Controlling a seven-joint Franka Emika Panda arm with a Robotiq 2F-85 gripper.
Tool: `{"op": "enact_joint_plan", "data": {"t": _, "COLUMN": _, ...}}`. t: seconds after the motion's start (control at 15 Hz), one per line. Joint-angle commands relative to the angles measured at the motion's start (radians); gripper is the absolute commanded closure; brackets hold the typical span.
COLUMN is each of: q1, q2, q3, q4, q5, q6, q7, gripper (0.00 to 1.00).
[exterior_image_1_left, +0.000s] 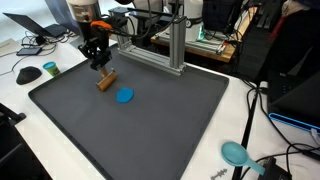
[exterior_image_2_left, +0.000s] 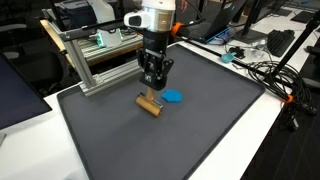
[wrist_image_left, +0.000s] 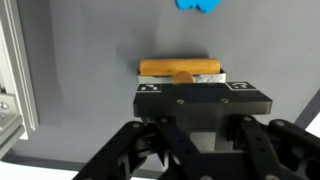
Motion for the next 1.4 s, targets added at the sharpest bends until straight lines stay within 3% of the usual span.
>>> {"op": "enact_joint_plan", "data": {"t": 0.0, "q1": -0.001, "q2": -0.185, "q3": 0.003, "q4": -0.165, "q5": -0.092, "q6": 0.054, "q7": -0.132, "gripper": 0.78}}
{"op": "enact_joint_plan", "data": {"t": 0.27, "q1": 0.001, "q2": -0.334, "q3": 0.054, "q4": -0.231, "q5": -0.122, "q6": 0.008, "q7": -0.289, "gripper": 0.78}}
{"op": "enact_joint_plan", "data": {"t": 0.8, "q1": -0.007, "q2": -0.517, "q3": 0.180, "q4": -0.331, "q5": 0.000, "q6": -0.086, "q7": -0.721, "gripper": 0.78}}
{"op": "enact_joint_plan", "data": {"t": 1.33, "q1": -0.024, "q2": -0.571, "q3": 0.177, "q4": -0.407, "q5": 0.123, "q6": -0.213, "q7": -1.222, "gripper": 0.78}}
